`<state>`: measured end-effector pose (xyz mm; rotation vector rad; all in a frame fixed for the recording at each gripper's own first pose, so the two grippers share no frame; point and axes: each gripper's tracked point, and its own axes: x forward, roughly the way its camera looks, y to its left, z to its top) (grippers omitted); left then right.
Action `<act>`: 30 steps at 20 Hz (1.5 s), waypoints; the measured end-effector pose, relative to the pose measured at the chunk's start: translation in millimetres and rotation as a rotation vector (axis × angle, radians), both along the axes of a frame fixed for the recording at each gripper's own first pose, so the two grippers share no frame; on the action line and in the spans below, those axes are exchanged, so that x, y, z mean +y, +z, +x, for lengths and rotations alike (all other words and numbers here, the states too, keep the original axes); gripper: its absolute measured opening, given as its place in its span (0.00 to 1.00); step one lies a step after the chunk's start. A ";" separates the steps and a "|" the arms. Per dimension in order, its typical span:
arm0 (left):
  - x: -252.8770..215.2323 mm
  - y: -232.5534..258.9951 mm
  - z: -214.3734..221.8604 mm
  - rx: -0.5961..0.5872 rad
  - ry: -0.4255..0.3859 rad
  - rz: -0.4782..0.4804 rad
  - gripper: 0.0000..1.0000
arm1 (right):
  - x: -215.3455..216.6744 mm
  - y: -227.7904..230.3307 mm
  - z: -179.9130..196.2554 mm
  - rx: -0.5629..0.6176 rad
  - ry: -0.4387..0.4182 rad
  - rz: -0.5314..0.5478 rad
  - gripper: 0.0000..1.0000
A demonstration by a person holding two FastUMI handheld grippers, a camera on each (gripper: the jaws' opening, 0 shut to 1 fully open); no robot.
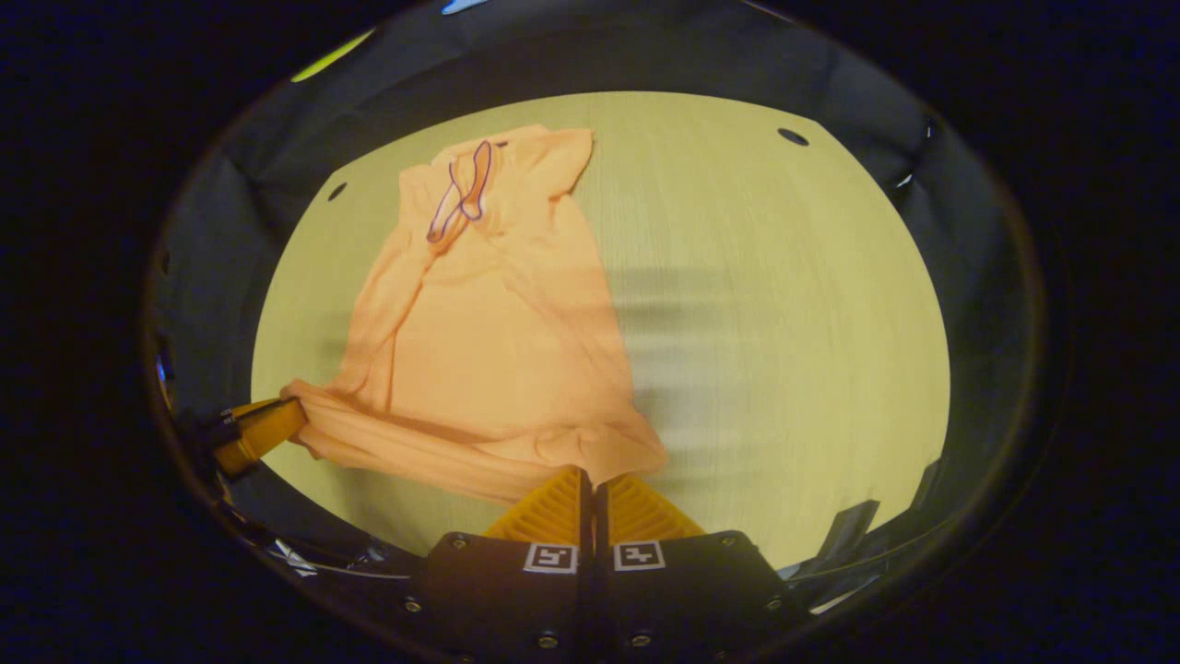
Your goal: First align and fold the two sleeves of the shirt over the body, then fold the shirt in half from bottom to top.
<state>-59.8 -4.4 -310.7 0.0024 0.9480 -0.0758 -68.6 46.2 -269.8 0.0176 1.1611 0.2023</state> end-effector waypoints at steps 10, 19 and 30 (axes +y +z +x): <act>7.7 71.8 152.4 -0.198 0.020 -0.018 0.06 | 23.1 75.8 153.2 -0.213 -0.007 0.052 0.00; 12.7 93.4 283.3 -0.335 0.020 -0.026 0.06 | 45.1 87.4 287.3 -0.339 -0.096 0.147 0.00; 19.0 61.0 415.0 -0.469 -0.004 -0.001 0.05 | 63.5 48.0 423.6 -0.474 -0.151 0.209 0.00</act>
